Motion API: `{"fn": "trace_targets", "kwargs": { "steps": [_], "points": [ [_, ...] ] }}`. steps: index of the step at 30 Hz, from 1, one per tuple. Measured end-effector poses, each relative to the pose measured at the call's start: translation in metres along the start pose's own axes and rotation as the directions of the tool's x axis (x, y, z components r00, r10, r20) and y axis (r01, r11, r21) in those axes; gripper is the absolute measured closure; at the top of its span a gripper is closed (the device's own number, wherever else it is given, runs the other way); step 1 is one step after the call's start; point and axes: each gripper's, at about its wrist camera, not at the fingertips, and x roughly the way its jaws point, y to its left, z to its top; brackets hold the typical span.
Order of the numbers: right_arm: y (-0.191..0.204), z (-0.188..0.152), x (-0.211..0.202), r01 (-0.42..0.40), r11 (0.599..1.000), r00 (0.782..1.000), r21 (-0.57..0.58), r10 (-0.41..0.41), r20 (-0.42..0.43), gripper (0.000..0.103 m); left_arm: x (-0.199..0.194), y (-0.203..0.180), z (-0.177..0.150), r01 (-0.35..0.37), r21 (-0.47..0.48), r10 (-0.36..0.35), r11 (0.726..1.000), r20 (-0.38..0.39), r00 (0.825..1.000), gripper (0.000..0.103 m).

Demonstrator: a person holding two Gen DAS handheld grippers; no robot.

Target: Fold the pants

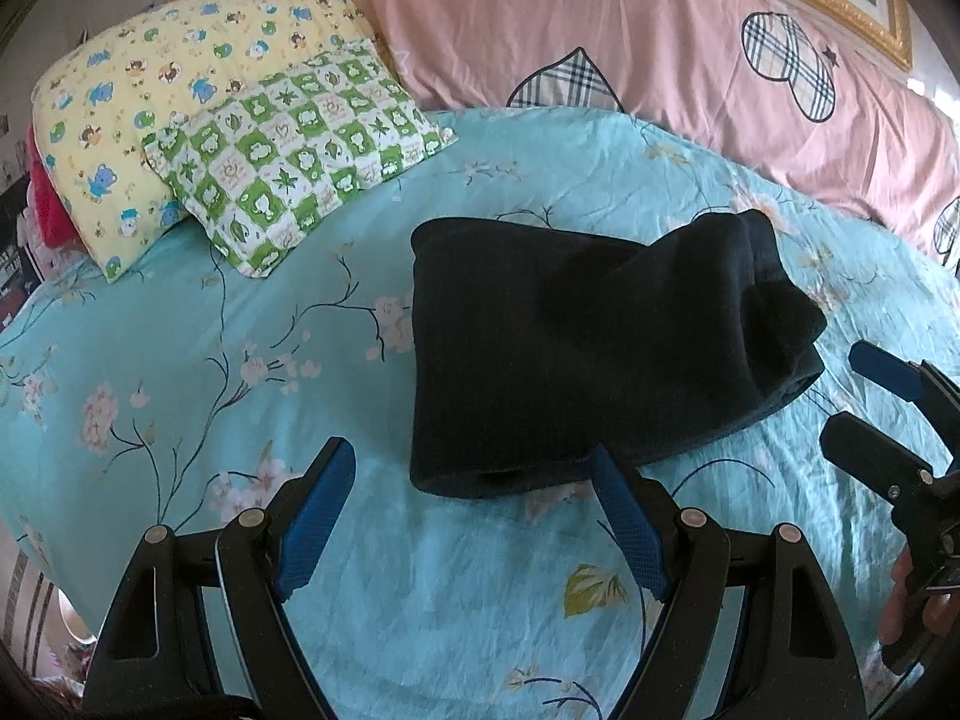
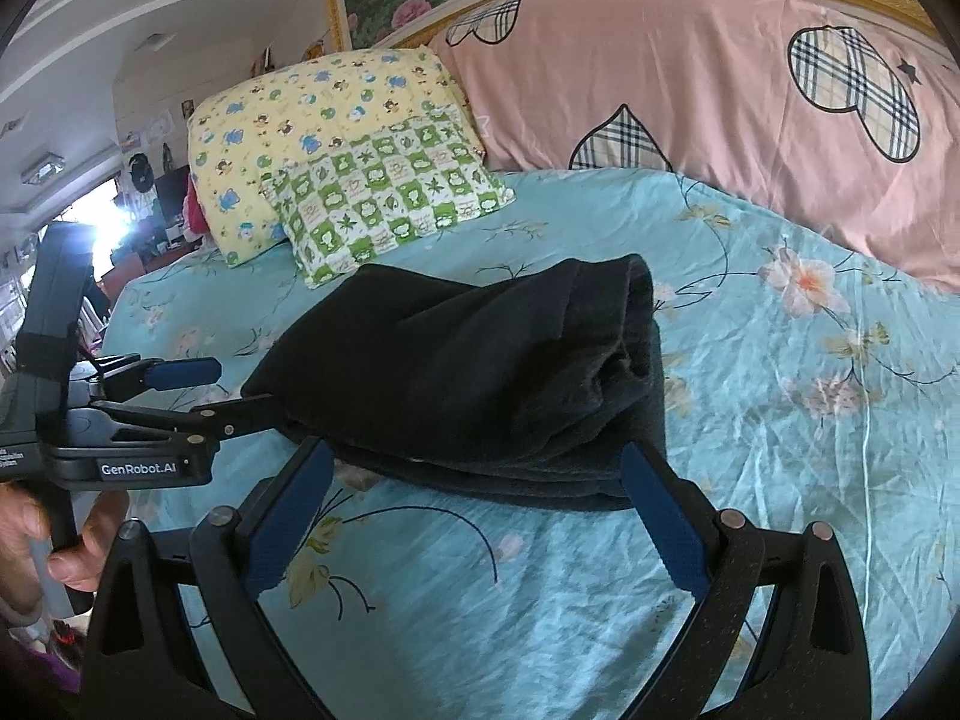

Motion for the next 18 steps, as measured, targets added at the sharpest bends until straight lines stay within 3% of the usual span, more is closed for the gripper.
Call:
{"fn": "trace_targets", "kwargs": {
  "steps": [14,18],
  "points": [
    [-0.007,0.007,0.002,-0.002,0.999,1.0,0.044,0.002,0.019,0.006,0.008,-0.002,0.009,-0.052,0.03,0.052,0.998,0.008,0.999,0.022],
    [-0.009,0.006,0.002,-0.004,0.997,1.0,0.074,0.003,0.013,0.005,0.011,-0.004,0.011,-0.04,0.025,0.041,0.999,-0.023,0.999,0.022]
  ]
}}
